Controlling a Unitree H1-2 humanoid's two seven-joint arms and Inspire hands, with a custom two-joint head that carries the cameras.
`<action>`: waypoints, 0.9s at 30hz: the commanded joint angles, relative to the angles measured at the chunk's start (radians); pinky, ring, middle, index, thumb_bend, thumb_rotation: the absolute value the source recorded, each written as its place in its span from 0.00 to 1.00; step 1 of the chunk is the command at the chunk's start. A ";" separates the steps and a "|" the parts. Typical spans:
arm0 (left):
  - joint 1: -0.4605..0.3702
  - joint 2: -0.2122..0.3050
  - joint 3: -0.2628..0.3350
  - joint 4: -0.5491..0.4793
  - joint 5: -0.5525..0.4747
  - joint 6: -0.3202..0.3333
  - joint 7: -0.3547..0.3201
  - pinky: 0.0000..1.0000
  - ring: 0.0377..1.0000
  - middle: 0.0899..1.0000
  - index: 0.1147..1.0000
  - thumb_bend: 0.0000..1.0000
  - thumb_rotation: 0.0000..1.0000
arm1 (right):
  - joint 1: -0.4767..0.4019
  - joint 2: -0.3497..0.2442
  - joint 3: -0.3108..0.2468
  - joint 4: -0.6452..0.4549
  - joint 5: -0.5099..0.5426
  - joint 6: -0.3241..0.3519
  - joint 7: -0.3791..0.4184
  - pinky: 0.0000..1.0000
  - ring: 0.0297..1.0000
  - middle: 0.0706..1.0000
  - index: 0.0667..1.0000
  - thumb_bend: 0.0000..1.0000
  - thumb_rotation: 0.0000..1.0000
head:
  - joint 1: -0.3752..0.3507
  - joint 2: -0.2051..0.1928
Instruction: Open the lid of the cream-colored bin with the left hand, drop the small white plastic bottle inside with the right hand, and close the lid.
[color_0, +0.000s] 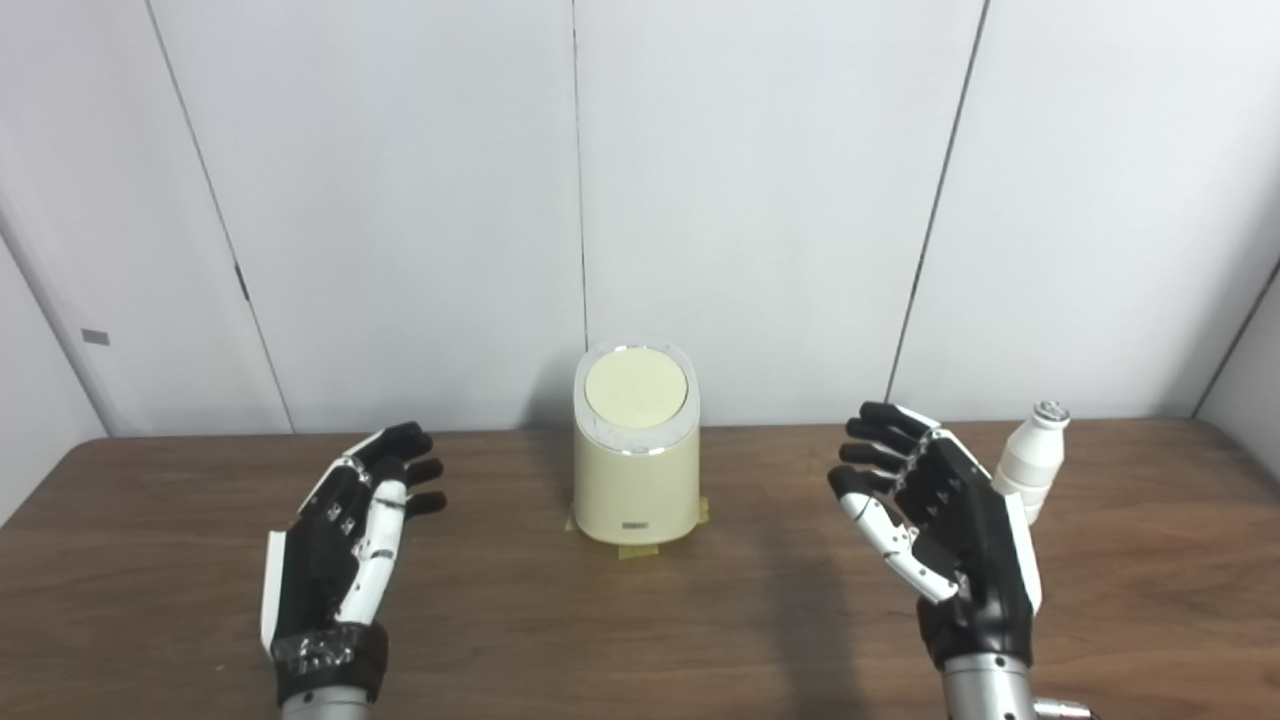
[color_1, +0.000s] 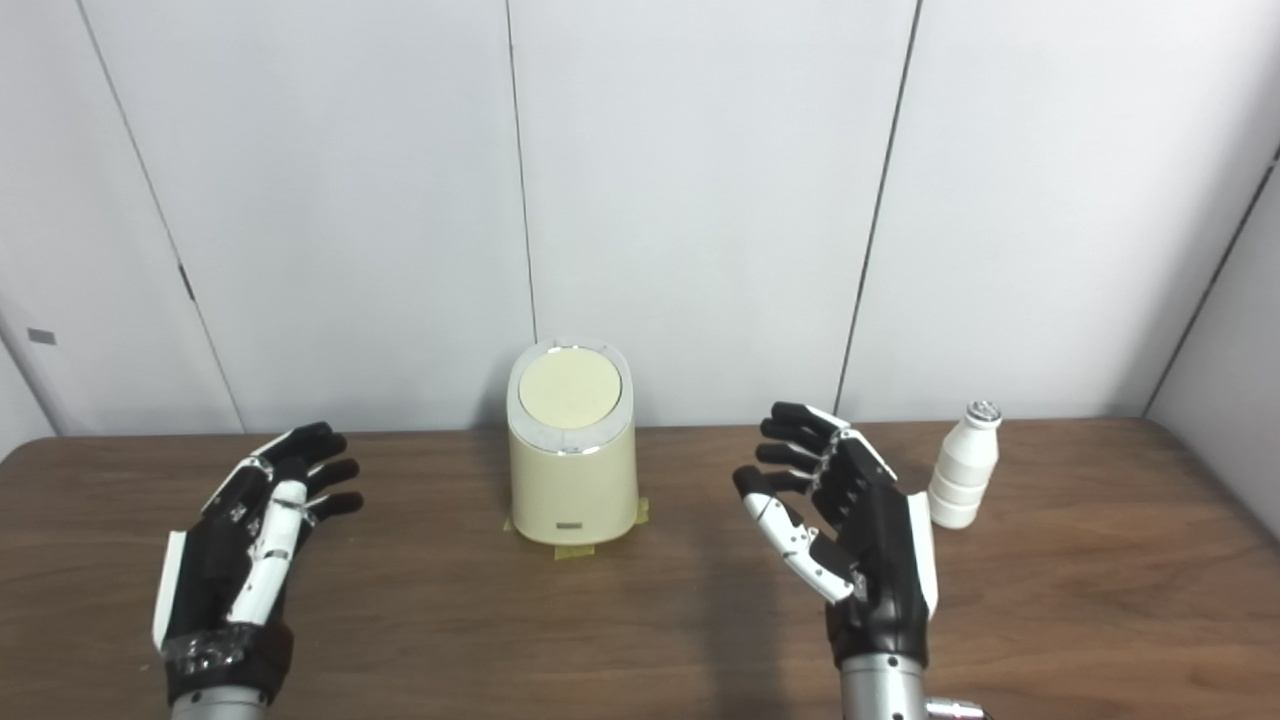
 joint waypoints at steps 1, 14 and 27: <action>-0.036 -0.006 -0.003 -0.021 0.005 -0.019 -0.004 0.63 0.69 0.71 0.67 0.29 0.47 | -0.032 0.006 0.004 -0.032 -0.001 -0.020 0.006 0.54 0.63 0.65 0.63 0.28 0.17 | -0.001 0.001; -0.035 -0.005 -0.005 -0.023 0.009 -0.015 -0.005 0.63 0.69 0.71 0.68 0.29 0.47 | -0.031 0.006 0.003 -0.035 -0.001 -0.015 0.008 0.55 0.63 0.65 0.64 0.29 0.17 | -0.001 0.001; -0.075 0.005 -0.041 -0.061 0.025 0.020 -0.028 0.74 0.81 0.81 0.79 0.59 0.43 | -0.032 -0.009 -0.006 -0.041 0.013 -0.011 0.016 0.56 0.64 0.65 0.64 0.28 0.16 | 0.010 0.006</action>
